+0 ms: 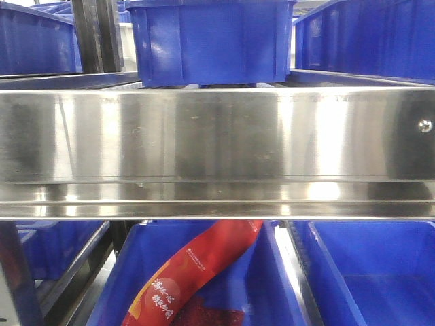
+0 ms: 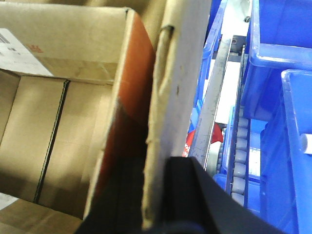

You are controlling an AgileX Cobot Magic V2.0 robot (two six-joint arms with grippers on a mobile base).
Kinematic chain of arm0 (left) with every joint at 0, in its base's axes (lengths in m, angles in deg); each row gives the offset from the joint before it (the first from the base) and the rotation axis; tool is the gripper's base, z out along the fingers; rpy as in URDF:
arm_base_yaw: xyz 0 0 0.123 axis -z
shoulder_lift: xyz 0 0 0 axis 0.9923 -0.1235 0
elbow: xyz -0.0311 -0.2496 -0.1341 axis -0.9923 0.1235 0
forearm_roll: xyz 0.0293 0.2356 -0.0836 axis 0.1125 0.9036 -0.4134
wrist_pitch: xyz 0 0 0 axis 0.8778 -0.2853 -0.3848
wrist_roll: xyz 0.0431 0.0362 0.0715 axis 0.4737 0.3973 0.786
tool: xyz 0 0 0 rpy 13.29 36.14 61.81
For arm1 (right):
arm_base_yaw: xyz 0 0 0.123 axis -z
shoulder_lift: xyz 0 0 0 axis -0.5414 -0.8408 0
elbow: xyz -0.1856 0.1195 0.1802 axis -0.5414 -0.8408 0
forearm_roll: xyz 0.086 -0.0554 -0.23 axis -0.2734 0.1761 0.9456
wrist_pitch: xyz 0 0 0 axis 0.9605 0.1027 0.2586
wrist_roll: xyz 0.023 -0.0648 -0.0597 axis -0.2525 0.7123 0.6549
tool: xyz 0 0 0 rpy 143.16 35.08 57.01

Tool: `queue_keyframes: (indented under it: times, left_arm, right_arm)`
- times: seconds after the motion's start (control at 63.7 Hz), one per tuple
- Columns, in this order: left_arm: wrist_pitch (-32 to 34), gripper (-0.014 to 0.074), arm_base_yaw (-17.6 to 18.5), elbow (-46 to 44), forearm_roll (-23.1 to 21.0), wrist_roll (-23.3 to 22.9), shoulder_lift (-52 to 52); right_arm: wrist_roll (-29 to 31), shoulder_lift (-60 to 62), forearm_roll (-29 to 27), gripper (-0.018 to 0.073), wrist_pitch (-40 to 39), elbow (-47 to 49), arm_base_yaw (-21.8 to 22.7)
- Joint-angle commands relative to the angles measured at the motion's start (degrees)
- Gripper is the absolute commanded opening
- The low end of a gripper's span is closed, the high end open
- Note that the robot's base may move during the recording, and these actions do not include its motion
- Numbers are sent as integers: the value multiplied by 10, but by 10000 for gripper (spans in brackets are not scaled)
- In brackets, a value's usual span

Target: Stack two boxes on right shelf middle

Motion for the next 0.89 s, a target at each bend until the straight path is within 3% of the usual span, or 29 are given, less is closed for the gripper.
queue_keyframes:
  times: [0.0,0.675,0.879]
  left_arm:
    - [41,-111,0,-5,2,9,8]
    - [36,-111,0,-5,2,9,8]
    - [-72,-111,0,-5,79,9,-14]
  right_arm:
    - [6,7,6,-153,-23,8,4]
    - [6,7,-6,-153,-18,8,4]
    - [6,-20,-59,-153,6,-12,4]
